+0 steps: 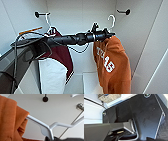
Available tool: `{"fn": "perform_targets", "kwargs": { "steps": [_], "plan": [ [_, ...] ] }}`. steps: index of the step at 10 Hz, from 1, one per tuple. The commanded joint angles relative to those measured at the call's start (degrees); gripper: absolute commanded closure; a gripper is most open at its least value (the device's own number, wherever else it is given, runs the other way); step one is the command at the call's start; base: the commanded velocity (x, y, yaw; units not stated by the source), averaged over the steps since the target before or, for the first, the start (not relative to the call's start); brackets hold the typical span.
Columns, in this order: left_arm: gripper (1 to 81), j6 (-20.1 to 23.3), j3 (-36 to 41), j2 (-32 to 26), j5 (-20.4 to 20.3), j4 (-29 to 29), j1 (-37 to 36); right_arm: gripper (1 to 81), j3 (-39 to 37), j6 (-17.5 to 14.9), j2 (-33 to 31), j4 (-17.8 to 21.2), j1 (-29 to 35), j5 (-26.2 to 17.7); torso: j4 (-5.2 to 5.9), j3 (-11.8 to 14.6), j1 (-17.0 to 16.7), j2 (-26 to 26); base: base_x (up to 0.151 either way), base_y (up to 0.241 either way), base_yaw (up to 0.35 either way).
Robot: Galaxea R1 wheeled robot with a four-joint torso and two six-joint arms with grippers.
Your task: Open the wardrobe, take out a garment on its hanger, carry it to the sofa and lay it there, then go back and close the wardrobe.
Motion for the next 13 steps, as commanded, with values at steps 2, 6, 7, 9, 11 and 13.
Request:
{"fn": "perform_targets", "kwargs": {
  "steps": [2,6,7,9,11,13],
  "plan": [
    [81.1,1.8,0.6,-1.7,-4.3,1.6,-12.7,1.0,0.4,-0.1,0.1,-0.2,1.6,-2.1,0.0,0.1,0.0,0.0,0.0,0.0,0.0],
    [81.1,1.8,2.3,-2.3,-4.4,1.6,-12.4,1.0,0.4,-0.1,0.2,-0.2,1.6,-2.1,0.0,0.1,0.0,0.0,0.0,0.0,0.0],
    [81.1,1.8,2.5,-2.5,-4.4,1.6,-12.3,1.0,0.4,-0.1,0.2,-0.2,1.7,-2.1,0.0,0.1,0.0,0.0,0.0,0.0,0.0],
    [81.1,1.8,2.7,-2.5,-4.4,1.6,-12.0,1.0,0.4,-0.1,0.2,-0.2,1.7,-2.1,0.0,0.1,0.0,0.0,0.0,0.0,0.0],
    [81.1,1.7,3.0,-2.4,-4.4,1.6,-12.0,1.0,0.4,-0.1,0.2,-0.2,1.7,-2.1,0.0,0.1,0.0,0.0,-0.058,0.0,0.0],
    [81.1,1.7,3.2,-2.5,-4.4,1.6,-11.9,1.0,0.4,-0.1,0.2,-0.2,1.6,-2.1,0.0,0.1,0.1,0.1,-0.117,0.0,0.0]
  ]
}}
